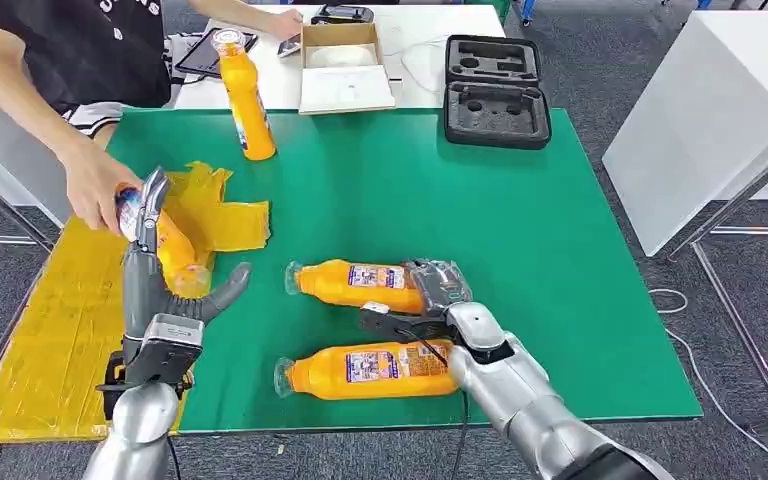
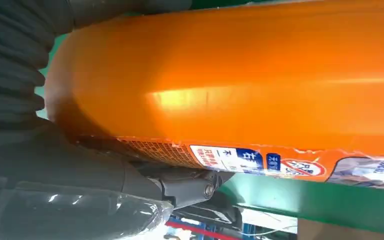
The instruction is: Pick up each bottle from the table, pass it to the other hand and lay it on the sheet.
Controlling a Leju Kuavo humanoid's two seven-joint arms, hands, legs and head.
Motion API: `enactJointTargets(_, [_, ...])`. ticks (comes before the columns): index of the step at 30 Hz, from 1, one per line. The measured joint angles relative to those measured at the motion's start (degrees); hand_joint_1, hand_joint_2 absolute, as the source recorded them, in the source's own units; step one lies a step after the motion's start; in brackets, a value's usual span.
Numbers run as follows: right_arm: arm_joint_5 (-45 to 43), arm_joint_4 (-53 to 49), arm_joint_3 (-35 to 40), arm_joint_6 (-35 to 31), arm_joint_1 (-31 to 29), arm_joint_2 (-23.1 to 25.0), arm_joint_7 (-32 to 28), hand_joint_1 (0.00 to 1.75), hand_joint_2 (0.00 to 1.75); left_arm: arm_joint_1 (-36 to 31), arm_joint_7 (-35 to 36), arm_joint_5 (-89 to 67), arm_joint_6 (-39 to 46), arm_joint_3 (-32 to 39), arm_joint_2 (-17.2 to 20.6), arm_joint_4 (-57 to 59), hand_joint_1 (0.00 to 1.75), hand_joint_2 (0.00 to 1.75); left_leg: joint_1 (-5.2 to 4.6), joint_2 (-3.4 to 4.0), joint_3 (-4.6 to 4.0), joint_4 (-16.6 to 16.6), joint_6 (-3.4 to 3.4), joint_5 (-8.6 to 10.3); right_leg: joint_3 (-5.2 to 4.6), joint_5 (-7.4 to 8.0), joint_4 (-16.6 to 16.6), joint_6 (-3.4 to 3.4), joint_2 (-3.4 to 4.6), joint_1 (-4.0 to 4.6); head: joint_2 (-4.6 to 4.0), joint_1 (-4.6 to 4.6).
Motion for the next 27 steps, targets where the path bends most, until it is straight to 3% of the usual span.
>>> enactJointTargets(7, [-2.39,-1.49,-1.31,-3.02,1.23,0.07,-1.33,1.75,1.75,0.03,0.0,0.0,-0.61,0.0,0.0,0.0,0.0,1.75,0.0,-0.01,-0.02,0.0,0.0,0.0,-0.02,0.0,0.0,0.0,-0.01,0.0,0.0,0.02])
enactJointTargets(9, [-6.5,-4.09,-2.73,-6.96,2.82,0.17,-3.7,1.75,1.75,0.12,0.02,0.04,-1.16,-0.04,0.0,0.0,0.0,1.75,0.0,-0.02,-0.05,0.0,0.0,0.0,-0.02,0.0,0.0,0.0,-0.02,0.0,0.0,0.0])
enactJointTargets(13, [-23.08,-12.44,-7.95,-12.55,6.74,1.2,-12.53,1.75,1.75,-0.12,1.07,1.13,-2.62,-0.33,0.02,0.37,0.0,1.75,0.0,-0.02,-0.09,0.0,0.0,0.0,-0.08,-0.01,0.0,0.0,-0.01,0.0,0.0,0.0])
enactJointTargets(20, [-46.37,-22.58,-13.62,-7.63,11.24,2.86,-23.04,1.75,1.75,-4.25,2.73,4.81,-5.71,-3.22,0.33,4.66,0.0,1.75,0.0,-0.02,-0.1,0.0,0.0,0.0,-0.1,0.0,0.0,0.0,-0.01,-0.01,0.0,0.0])
enactJointTargets(27, [-52.83,-26.95,-15.67,-5.88,13.48,3.26,-27.74,1.75,1.75,-6.35,2.97,5.49,-6.78,-5.79,0.48,7.24,0.0,1.75,-0.01,0.0,-0.11,0.01,0.0,0.0,-0.11,0.01,0.0,0.01,0.0,-0.01,0.0,0.0])
